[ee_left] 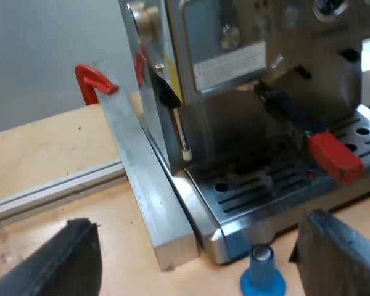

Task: Put the handle in the coffee machine

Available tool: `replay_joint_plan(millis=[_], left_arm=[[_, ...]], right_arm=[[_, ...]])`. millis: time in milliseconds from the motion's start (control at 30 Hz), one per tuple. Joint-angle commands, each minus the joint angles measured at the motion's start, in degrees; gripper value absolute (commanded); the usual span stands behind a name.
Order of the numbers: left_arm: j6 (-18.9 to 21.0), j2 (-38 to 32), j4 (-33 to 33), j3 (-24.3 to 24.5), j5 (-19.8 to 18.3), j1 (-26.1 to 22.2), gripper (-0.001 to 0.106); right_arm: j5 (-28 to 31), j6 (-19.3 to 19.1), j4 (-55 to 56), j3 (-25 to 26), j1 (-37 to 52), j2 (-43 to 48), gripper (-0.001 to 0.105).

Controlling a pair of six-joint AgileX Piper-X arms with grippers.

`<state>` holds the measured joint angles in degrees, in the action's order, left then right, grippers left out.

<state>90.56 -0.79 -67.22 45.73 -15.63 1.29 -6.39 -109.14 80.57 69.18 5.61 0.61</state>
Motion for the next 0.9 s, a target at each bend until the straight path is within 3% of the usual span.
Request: replay_joint_plan(millis=[33, 133, 167, 533, 900], left_arm=[[1.3, -8.0, 5.2, -3.0, 0.6, 0.5, 0.067], [1.3, -7.9, 7.5, -5.5, 0.9, 0.9, 0.067], [1.3, -7.9, 8.2, -7.0, 0.9, 1.0, 0.067], [1.3, -7.8, 9.0, -16.3, 0.9, 1.7, 0.067], [1.3, -7.8, 9.6, -16.6, 0.6, 1.7, 0.067]], right_arm=[[-0.6, 0.5, -3.0, -2.1, 0.2, 2.7, 0.069], [-0.3, 1.5, -4.0, -3.6, 0.2, 2.7, 0.069], [-0.3, 1.5, -5.0, -6.6, 0.2, 2.7, 0.069], [0.1, 5.0, -15.8, -21.2, 0.2, 2.5, 0.069], [0.1, 5.0, -19.2, -30.5, 0.2, 2.5, 0.069]])
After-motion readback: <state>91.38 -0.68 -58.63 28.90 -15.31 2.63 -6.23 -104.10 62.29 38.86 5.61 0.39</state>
